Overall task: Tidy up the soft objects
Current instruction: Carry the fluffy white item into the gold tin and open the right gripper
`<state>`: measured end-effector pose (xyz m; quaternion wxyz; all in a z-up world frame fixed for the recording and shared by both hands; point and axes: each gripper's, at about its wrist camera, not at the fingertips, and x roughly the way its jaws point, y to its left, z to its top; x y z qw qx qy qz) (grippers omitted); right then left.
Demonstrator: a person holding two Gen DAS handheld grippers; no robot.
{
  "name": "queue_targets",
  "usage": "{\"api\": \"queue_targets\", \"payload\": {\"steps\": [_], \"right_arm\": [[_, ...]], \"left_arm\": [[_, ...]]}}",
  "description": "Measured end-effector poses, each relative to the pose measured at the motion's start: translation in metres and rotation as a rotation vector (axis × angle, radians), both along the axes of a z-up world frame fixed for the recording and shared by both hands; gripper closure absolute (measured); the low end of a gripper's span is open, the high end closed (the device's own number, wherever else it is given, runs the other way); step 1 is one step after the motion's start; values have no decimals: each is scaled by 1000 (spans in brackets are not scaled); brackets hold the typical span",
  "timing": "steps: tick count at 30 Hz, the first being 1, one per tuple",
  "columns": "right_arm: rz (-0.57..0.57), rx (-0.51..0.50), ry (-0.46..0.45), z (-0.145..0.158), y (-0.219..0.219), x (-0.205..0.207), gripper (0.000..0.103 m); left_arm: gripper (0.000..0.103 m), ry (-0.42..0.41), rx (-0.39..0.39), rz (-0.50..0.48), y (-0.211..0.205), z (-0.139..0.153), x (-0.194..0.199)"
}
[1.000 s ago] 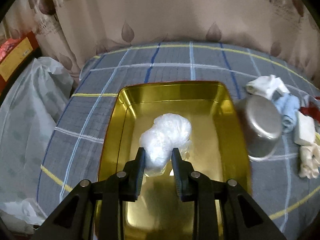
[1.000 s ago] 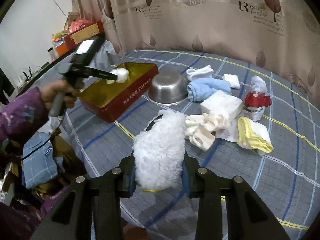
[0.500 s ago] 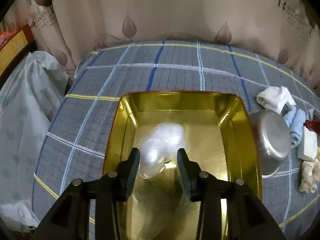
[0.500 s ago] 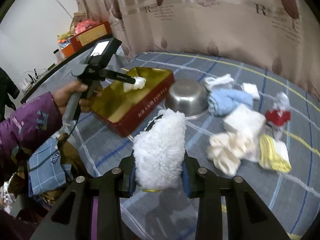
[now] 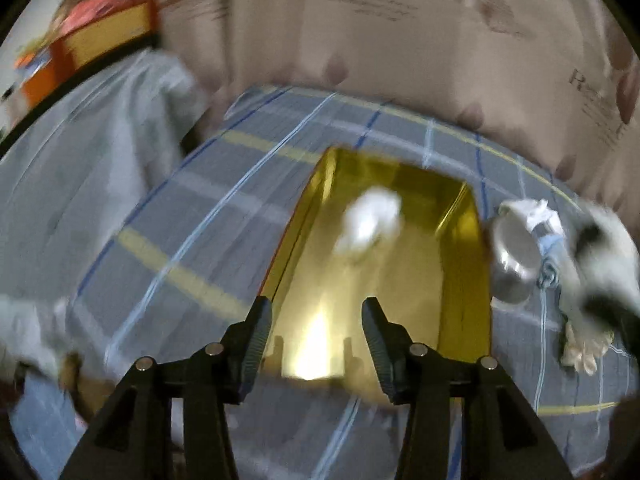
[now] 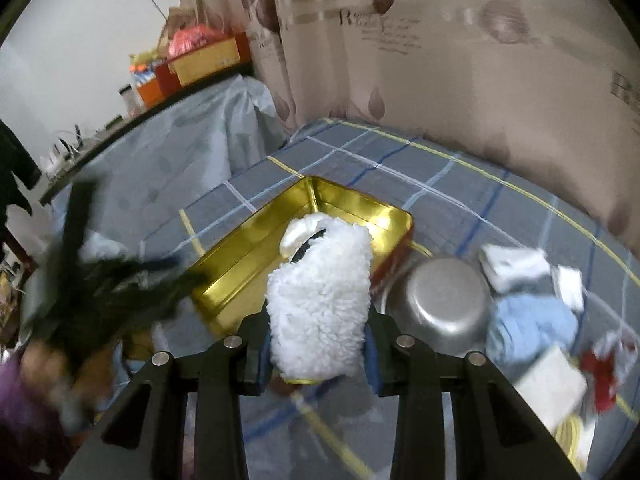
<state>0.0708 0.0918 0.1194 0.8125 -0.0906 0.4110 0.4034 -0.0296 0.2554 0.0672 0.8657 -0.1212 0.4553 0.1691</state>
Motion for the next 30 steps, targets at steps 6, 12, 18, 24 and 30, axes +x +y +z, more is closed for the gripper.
{"api": "queue_targets", "payload": {"steps": [6, 12, 18, 24, 30], "right_arm": [[-11, -75, 49, -27, 58, 44, 70], [-44, -171, 91, -60, 93, 71, 70], [-56, -262, 99, -82, 115, 81, 70], [-48, -267, 131, -93, 131, 80, 69], [-45, -238, 101, -87, 139, 74, 29]], "left_arm": [[55, 11, 1, 128, -7, 4, -73], [55, -49, 59, 229, -8, 5, -109], [55, -37, 134, 171, -14, 0, -103], [55, -27, 133, 150, -14, -4, -101], [55, -27, 124, 164, -13, -6, -101]]}}
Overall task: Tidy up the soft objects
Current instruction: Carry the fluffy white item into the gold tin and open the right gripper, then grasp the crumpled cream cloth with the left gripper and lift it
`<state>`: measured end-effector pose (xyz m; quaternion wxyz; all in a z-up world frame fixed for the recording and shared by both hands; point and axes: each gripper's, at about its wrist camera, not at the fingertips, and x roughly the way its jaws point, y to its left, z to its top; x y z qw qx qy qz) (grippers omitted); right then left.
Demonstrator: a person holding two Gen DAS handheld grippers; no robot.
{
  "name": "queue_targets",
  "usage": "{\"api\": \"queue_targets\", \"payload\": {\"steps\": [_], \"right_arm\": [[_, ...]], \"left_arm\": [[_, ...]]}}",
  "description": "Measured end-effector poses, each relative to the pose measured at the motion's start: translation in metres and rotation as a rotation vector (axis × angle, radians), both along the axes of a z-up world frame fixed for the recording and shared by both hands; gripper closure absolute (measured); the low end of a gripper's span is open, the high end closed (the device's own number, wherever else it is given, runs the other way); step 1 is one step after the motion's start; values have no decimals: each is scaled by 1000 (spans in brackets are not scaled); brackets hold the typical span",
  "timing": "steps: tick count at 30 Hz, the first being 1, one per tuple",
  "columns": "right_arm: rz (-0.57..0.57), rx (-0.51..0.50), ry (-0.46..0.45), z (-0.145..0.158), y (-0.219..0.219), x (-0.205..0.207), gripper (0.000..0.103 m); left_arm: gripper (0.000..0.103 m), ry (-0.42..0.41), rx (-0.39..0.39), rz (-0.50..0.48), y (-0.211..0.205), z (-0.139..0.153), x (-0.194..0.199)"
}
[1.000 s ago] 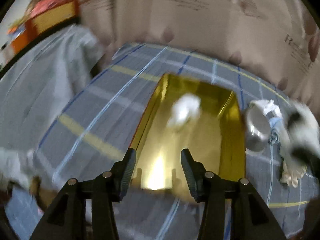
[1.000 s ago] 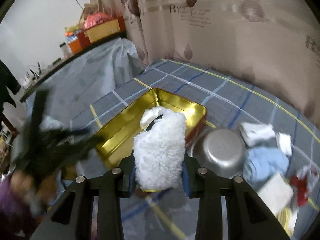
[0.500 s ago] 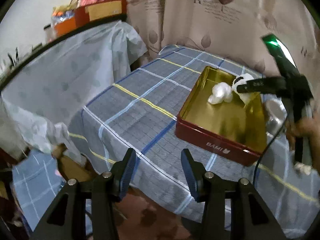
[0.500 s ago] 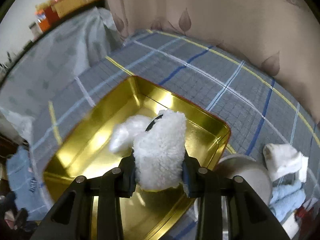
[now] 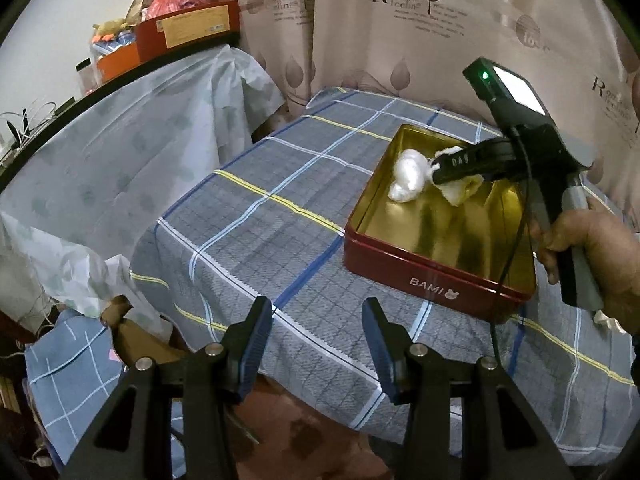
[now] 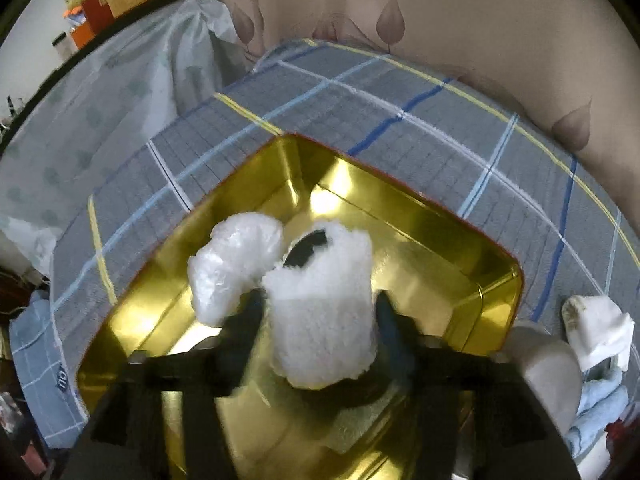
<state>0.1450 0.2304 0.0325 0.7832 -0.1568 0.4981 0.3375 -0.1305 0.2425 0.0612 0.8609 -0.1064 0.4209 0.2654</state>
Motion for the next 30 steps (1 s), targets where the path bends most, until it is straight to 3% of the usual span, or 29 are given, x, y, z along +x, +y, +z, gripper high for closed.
{"api": "queue_targets", "payload": {"steps": [2, 5, 8, 11, 14, 17, 18, 21, 24, 27, 30], "right_arm": [[-9, 16, -48, 10, -5, -4, 21], [-46, 80, -126, 35, -28, -15, 21], [-95, 217, -234, 68, -78, -44, 19], [-169, 258, -355, 83, -144, -86, 7], [-294, 182, -458, 77, -219, -122, 4], [-443, 114, -460, 61, -304, -134, 4], [-497, 39, -474, 52, -334, -134, 4], [-621, -136, -494, 33, -402, -124, 4], [-721, -240, -496, 14, -453, -113, 4], [-829, -188, -389, -10, -498, -106, 4], [-831, -134, -415, -4, -504, -110, 3]], "left_arm": [[55, 3, 4, -4, -1, -1, 1], [55, 6, 29, -11, -5, -1, 1], [55, 16, 45, -20, -9, -1, 2], [55, -7, 64, -53, -18, 2, 0], [55, -19, 92, -136, -39, 3, 0], [55, -26, 99, -264, -68, 1, 0], [55, -25, 97, -319, -80, 1, 1], [55, -18, 38, -471, -112, -1, 7], [55, -15, -82, -613, -146, 0, 20], [55, -3, -191, -715, -185, 4, 48], [55, 3, -237, -786, -218, 10, 80]]}}
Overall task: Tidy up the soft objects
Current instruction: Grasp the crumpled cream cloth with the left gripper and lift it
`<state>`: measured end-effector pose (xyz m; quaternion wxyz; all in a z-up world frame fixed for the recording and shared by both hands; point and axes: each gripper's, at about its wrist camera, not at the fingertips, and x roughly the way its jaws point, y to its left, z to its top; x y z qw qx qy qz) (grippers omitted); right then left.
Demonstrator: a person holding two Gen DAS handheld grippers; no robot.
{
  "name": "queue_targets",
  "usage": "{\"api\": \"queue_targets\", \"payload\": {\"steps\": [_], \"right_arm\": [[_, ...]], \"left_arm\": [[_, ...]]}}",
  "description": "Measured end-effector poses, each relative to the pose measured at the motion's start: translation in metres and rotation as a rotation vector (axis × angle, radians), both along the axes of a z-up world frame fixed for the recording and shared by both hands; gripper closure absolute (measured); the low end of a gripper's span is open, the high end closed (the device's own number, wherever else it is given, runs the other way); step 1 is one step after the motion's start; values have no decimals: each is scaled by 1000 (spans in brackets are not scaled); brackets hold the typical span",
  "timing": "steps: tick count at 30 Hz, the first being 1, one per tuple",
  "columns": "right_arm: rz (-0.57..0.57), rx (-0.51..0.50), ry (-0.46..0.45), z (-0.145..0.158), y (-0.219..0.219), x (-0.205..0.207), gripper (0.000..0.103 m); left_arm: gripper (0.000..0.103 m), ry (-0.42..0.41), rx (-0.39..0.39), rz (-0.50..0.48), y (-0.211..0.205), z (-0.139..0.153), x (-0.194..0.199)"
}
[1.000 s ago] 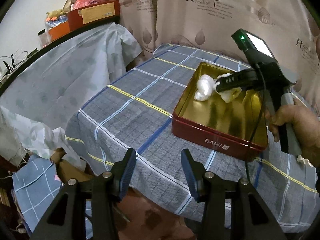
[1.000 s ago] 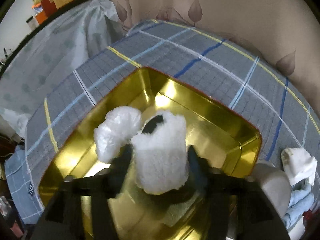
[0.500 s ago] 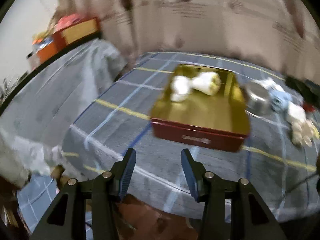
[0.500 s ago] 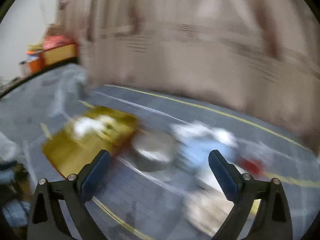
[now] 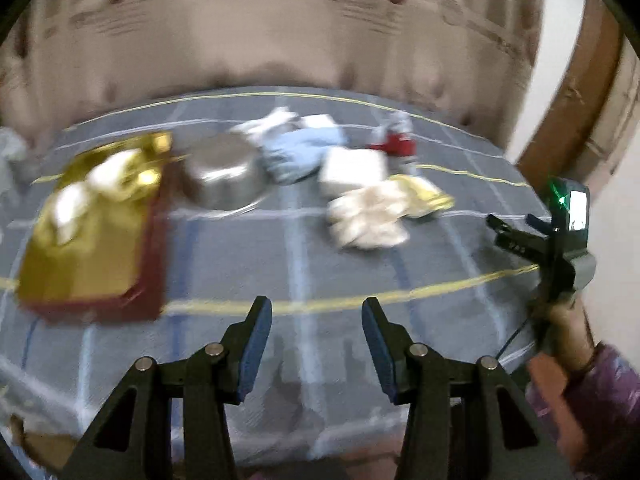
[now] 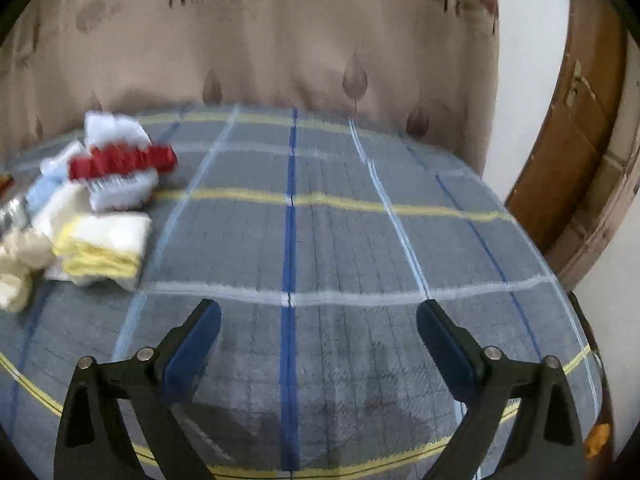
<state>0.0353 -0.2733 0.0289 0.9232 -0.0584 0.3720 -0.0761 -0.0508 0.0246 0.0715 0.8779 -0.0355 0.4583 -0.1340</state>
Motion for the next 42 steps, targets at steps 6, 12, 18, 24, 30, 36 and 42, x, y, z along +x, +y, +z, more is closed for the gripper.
{"api": "queue_targets", "payload": {"steps": [6, 12, 18, 24, 30, 36, 42], "right_arm": [[80, 5, 5, -1, 12, 1, 3], [108, 104, -32, 2, -1, -9, 3], [150, 145, -27, 1, -2, -9, 3], [159, 160, -21, 0, -3, -8, 3], [159, 158, -21, -1, -3, -8, 3], [375, 272, -6, 14, 21, -11, 3], [542, 204, 6, 28, 77, -2, 3]], "left_arm": [[55, 8, 27, -103, -57, 4, 52], [55, 48, 180, -142, -94, -19, 84], [55, 76, 303, -134, -105, -46, 101], [98, 109, 204, -52, -77, -63, 116], [98, 91, 99, 37, -48, -48, 82], [98, 125, 12, 88, -19, -43, 39], [97, 109, 35, 112, -7, -29, 2]]}}
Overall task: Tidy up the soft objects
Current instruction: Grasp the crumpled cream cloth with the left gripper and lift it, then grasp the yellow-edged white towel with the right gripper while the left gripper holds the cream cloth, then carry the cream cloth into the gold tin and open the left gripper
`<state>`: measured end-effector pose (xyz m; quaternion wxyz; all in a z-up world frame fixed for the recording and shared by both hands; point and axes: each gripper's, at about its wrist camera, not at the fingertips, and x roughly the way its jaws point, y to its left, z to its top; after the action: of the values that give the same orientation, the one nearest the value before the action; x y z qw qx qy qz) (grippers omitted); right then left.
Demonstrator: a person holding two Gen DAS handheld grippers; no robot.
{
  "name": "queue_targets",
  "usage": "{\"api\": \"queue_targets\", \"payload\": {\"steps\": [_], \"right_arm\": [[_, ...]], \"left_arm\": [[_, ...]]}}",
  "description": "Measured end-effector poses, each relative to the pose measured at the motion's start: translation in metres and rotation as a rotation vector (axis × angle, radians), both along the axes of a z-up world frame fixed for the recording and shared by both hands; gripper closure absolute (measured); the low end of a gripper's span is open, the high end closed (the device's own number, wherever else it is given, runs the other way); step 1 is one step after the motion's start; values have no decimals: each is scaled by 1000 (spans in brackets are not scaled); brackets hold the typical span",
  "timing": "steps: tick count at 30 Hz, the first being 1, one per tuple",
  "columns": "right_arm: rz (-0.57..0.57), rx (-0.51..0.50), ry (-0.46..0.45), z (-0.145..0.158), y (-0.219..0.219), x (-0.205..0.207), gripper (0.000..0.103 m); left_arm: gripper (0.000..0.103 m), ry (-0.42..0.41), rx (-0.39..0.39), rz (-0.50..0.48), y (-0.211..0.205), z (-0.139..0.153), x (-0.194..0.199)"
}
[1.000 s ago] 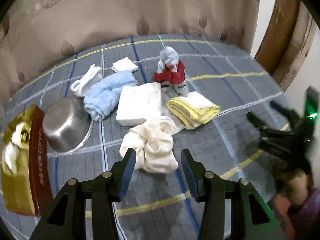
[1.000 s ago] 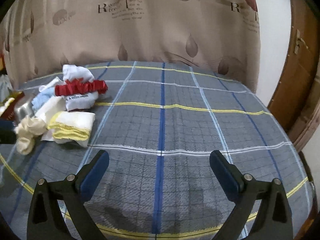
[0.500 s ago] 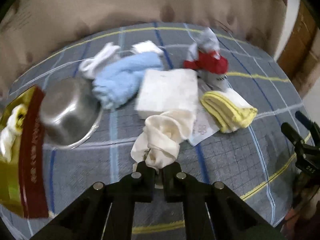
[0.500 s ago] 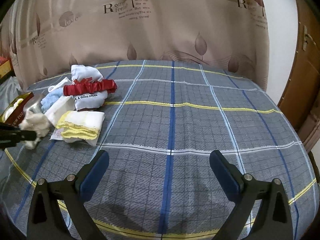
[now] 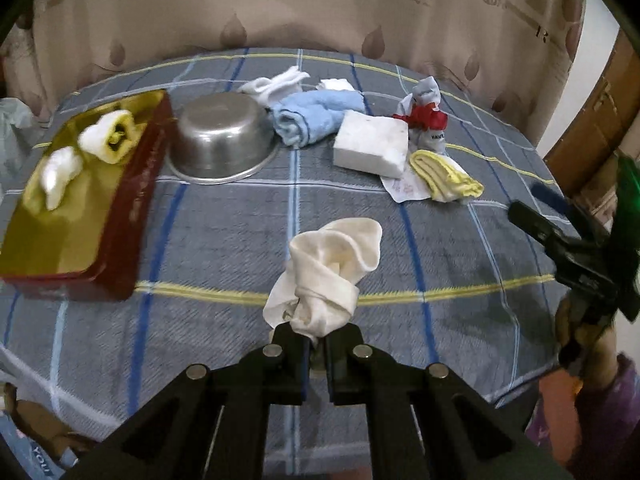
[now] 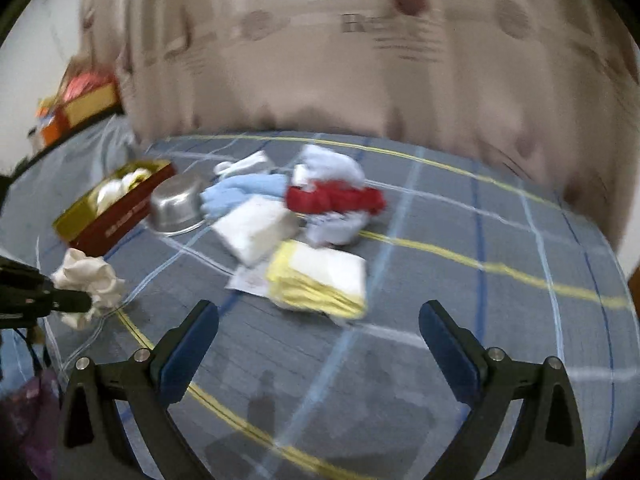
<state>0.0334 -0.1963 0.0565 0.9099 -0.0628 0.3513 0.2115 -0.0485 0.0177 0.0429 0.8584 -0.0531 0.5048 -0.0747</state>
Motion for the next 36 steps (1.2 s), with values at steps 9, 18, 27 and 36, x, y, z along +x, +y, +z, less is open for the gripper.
{"api": "queue_targets", "payload": {"steps": [9, 18, 27, 36], "right_arm": [[-12, -149, 79, -33, 35, 47, 27], [-63, -52, 150, -31, 5, 37, 67], [-80, 103, 101, 8, -14, -41, 67], [-33, 132, 74, 28, 2, -87, 67]], "left_arm": [[97, -3, -38, 0, 8, 12, -14], [95, 16, -61, 10, 12, 12, -16], [95, -17, -87, 57, 25, 24, -27], [95, -71, -64, 162, 83, 57, -26]]}}
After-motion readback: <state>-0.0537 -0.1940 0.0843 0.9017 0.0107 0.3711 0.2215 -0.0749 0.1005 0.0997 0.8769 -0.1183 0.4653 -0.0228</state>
